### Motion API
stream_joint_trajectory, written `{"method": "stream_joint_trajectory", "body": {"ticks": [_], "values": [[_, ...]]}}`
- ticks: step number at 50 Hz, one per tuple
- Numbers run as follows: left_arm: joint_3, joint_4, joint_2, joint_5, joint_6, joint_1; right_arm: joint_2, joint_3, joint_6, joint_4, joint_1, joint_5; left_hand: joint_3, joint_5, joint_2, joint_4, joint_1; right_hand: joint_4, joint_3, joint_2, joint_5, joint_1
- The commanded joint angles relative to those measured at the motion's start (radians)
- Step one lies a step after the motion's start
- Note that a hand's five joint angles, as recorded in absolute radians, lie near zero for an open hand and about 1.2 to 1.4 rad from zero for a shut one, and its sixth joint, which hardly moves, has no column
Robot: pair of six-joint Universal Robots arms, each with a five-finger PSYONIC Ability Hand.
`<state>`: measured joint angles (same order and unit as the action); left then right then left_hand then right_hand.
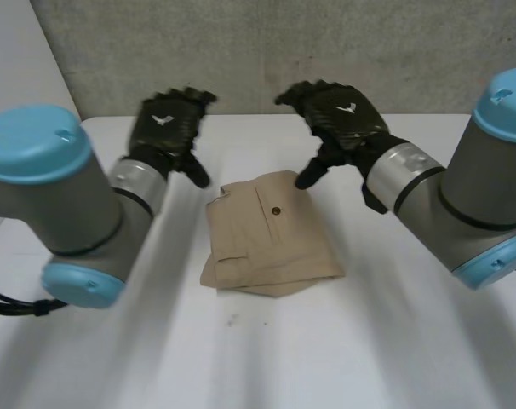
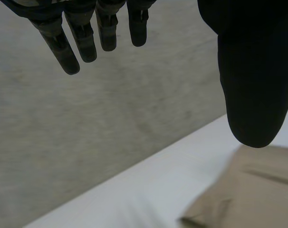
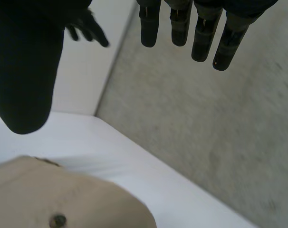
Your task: Fold the shorts.
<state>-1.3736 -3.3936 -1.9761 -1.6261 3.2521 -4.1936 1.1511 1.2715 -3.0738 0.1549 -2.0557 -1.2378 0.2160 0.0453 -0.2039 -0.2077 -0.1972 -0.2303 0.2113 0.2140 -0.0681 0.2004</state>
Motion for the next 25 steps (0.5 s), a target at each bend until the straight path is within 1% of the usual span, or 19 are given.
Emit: {"method": "stream_joint_trajectory", "body": {"ticks": [1, 3, 6, 7, 8, 11, 15, 17, 19, 20, 22, 25], "values": [[0.019, 0.052, -0.102, -0.026, -0.066, 0.142, -0.141, -0.087, -0.011, -0.139, 0.039, -0.068, 0.0, -0.004, -0.012, -0.009, -0.019, 0.056, -0.037, -0.039, 0.068, -0.026], [0.027, 0.072, -0.168, -0.096, -0.064, 0.168, -0.227, -0.159, 0.001, -0.216, 0.037, -0.063, 0.0, -0.003, -0.013, -0.009, -0.019, 0.056, -0.037, -0.039, 0.068, -0.026], [0.037, 0.077, -0.199, -0.133, -0.064, 0.173, -0.286, -0.205, 0.013, -0.258, 0.034, -0.058, 0.0, -0.003, -0.013, -0.009, -0.019, 0.056, -0.037, -0.039, 0.068, -0.026], [0.057, 0.079, -0.248, -0.174, -0.06, 0.175, -0.322, -0.237, 0.027, -0.279, 0.032, -0.058, -0.003, -0.006, -0.01, -0.006, -0.016, 0.056, -0.037, -0.039, 0.068, -0.026], [0.067, 0.08, -0.265, -0.182, -0.058, 0.175, -0.339, -0.253, 0.035, -0.288, 0.031, -0.057, -0.003, -0.006, -0.01, -0.006, -0.016, 0.056, -0.037, -0.039, 0.068, -0.026], [0.1, 0.088, -0.306, -0.19, -0.055, 0.172, -0.387, -0.293, 0.069, -0.302, 0.031, -0.06, -0.003, -0.006, -0.01, -0.006, -0.016, 0.056, -0.037, -0.039, 0.068, -0.026], [0.159, 0.131, -0.368, -0.184, -0.034, 0.158, -0.447, -0.342, 0.141, -0.304, 0.029, -0.08, -0.005, -0.009, -0.007, -0.003, -0.013, 0.056, -0.037, -0.039, 0.068, -0.026], [0.188, 0.169, -0.398, -0.181, 0.009, 0.147, -0.458, -0.353, 0.155, -0.305, 0.029, -0.085, -0.011, -0.015, -0.001, 0.003, -0.008, 0.056, -0.037, -0.039, 0.068, -0.026], [0.197, 0.2, -0.424, -0.181, 0.067, 0.115, -0.505, -0.398, 0.211, -0.324, 0.028, -0.124, -0.02, -0.024, 0.008, 0.012, 0.001, 0.056, -0.037, -0.039, 0.068, -0.026], [0.197, 0.2, -0.425, -0.181, 0.067, 0.115, -0.505, -0.399, 0.211, -0.324, 0.028, -0.124, -0.02, -0.024, 0.008, 0.012, 0.001, 0.056, -0.037, -0.039, 0.068, -0.026], [0.197, 0.218, -0.437, -0.184, 0.118, 0.093, -0.53, -0.431, 0.265, -0.368, 0.028, -0.169, -0.026, -0.03, 0.014, 0.018, 0.007, 0.056, -0.037, -0.039, 0.068, -0.026], [0.182, 0.227, -0.434, -0.183, 0.141, 0.087, -0.53, -0.446, 0.305, -0.405, 0.026, -0.183, -0.029, -0.033, 0.017, 0.021, 0.01, 0.056, -0.037, -0.039, 0.068, -0.026]]}}
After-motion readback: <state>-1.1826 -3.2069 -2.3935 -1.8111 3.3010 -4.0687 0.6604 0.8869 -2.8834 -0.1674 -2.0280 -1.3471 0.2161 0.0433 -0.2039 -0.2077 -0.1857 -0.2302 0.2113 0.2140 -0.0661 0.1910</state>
